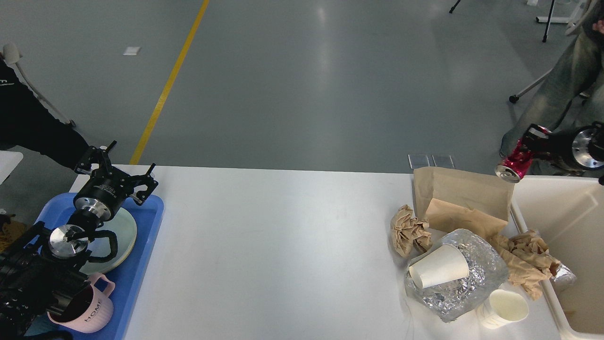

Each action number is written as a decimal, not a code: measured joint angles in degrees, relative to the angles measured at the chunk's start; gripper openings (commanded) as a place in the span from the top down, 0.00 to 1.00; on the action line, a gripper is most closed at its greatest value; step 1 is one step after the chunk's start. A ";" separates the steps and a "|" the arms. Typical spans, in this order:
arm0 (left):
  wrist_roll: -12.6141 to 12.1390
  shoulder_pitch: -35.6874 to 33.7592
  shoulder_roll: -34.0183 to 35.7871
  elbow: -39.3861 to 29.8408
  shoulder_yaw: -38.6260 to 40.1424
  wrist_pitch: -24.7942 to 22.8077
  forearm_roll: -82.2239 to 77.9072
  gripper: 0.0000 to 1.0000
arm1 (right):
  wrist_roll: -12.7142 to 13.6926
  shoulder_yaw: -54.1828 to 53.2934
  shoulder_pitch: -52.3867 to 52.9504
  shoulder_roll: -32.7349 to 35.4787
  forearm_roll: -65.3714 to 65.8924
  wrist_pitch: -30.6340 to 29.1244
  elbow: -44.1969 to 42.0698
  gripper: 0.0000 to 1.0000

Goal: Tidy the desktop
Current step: 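Open the right gripper to drop the red can into the white bin, then bring the right gripper back over the crumpled brown paper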

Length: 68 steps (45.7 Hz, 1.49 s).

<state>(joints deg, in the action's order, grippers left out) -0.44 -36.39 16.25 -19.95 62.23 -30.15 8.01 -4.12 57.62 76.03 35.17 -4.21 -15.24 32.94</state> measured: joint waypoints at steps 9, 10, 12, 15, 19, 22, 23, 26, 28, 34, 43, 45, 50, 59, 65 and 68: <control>0.00 0.00 0.00 0.00 0.00 0.00 0.00 0.03 | -0.01 -0.08 -10.16 1.15 -0.05 6.95 -5.04 1.00; 0.00 0.00 0.00 0.00 0.00 0.00 0.00 0.03 | 0.00 -0.10 -11.45 1.18 -0.09 7.28 -5.97 0.97; 0.00 0.00 0.00 0.00 0.00 0.00 0.00 0.03 | 0.00 -0.14 -14.17 1.19 -0.27 7.76 -7.94 0.58; 0.00 0.00 0.00 0.00 0.00 0.00 0.00 0.03 | 0.00 -0.20 -17.19 1.08 -0.75 8.13 -10.34 0.13; 0.00 0.00 0.00 0.00 0.00 0.00 0.00 0.03 | -0.06 -0.41 -18.92 0.81 -1.13 8.77 -12.68 0.04; 0.00 0.00 0.00 0.00 0.00 0.00 0.00 0.03 | -0.13 -0.84 -19.43 0.70 -1.21 9.63 -13.52 0.00; 0.00 0.00 0.00 0.00 0.00 0.00 0.00 0.03 | -0.15 -0.94 -19.59 0.67 -1.23 9.86 -13.63 0.00; 0.00 0.00 0.00 0.00 0.00 0.00 0.00 0.03 | -0.17 -1.13 -20.12 0.59 -1.23 10.30 -13.80 0.00; 0.00 0.00 0.00 0.00 0.00 0.00 0.00 0.03 | -0.19 -1.18 -20.36 0.54 -1.23 10.41 -13.83 0.00; 0.00 0.00 0.01 0.00 0.00 0.00 0.00 0.03 | -0.19 -1.06 -20.70 0.52 -1.24 10.50 -13.88 0.00; 0.00 0.00 0.01 0.00 0.00 0.00 -0.03 0.03 | -0.19 -0.80 -19.88 -0.44 -1.24 10.23 -13.88 0.00; 0.00 0.00 0.01 0.00 0.00 0.00 -0.03 0.03 | -0.19 -0.70 -18.97 -0.83 -1.18 10.02 -13.66 0.00; 0.00 0.00 0.01 0.00 0.00 0.00 -0.04 0.03 | -0.11 0.29 -15.11 -2.19 -0.81 9.50 -13.15 0.00; 0.00 0.00 0.01 0.00 0.00 0.00 -0.03 0.03 | -0.01 7.44 -5.28 -6.95 -0.65 1.81 -12.39 0.00; 0.00 0.00 0.01 0.00 0.00 0.00 -0.03 0.03 | -0.01 13.03 3.62 -11.13 -0.71 -7.99 -8.75 0.00; 0.00 0.00 0.01 0.00 0.00 0.00 -0.03 0.03 | -0.09 15.25 7.39 -13.24 -0.88 -11.72 -6.83 0.00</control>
<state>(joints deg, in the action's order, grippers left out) -0.44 -36.39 16.26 -19.95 62.23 -30.15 7.97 -4.21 72.87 83.42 21.93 -5.09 -26.96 26.11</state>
